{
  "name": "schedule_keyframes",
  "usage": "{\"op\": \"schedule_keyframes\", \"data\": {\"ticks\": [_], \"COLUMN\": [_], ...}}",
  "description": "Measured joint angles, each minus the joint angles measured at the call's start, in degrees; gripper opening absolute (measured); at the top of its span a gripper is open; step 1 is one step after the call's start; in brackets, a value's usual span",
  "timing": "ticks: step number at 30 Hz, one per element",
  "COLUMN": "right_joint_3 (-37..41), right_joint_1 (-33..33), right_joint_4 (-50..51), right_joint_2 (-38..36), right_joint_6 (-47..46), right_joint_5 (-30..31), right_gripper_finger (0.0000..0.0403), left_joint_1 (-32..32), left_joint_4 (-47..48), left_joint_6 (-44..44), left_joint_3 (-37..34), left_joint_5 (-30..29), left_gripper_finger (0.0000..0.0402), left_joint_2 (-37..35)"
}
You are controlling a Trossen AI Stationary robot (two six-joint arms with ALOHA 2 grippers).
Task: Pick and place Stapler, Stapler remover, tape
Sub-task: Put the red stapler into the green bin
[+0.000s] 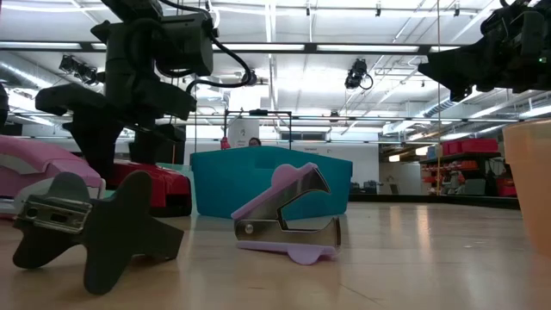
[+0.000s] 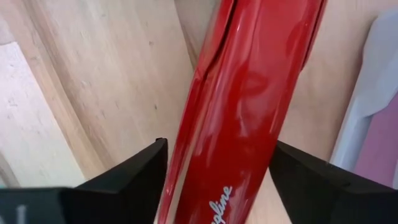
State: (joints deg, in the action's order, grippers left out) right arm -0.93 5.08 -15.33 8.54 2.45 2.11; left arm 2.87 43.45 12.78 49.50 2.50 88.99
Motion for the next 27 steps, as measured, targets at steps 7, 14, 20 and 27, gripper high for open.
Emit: {"op": "schedule_keyframes", "data": {"ticks": [7, 14, 20, 27], "right_joint_3": [0.00, 0.00, 0.00, 0.00], "right_joint_1": [0.00, 0.00, 0.00, 0.00], "right_joint_4": [0.00, 0.00, 0.00, 0.00], "right_joint_2": [0.00, 0.00, 0.00, 0.00], "right_joint_6": [0.01, -0.01, 0.01, -0.01], "right_joint_5": [0.00, 0.00, 0.00, 0.00], "right_gripper_finger": [0.0155, 0.0155, 0.0155, 0.0155], "left_joint_1": [0.00, -0.02, 0.00, -0.04], "left_joint_4": [-0.56, -0.58, -0.52, -0.14], "left_joint_6": [-1.64, -1.66, -1.60, -2.12], "left_joint_3": [0.00, 0.00, 0.00, 0.00], "left_joint_5": [0.33, 0.35, 0.43, 4.42], "left_gripper_finger": [0.0226, 0.0207, 0.0179, 0.0163], "left_joint_2": [-0.04, -0.06, -0.11, -0.58]}}
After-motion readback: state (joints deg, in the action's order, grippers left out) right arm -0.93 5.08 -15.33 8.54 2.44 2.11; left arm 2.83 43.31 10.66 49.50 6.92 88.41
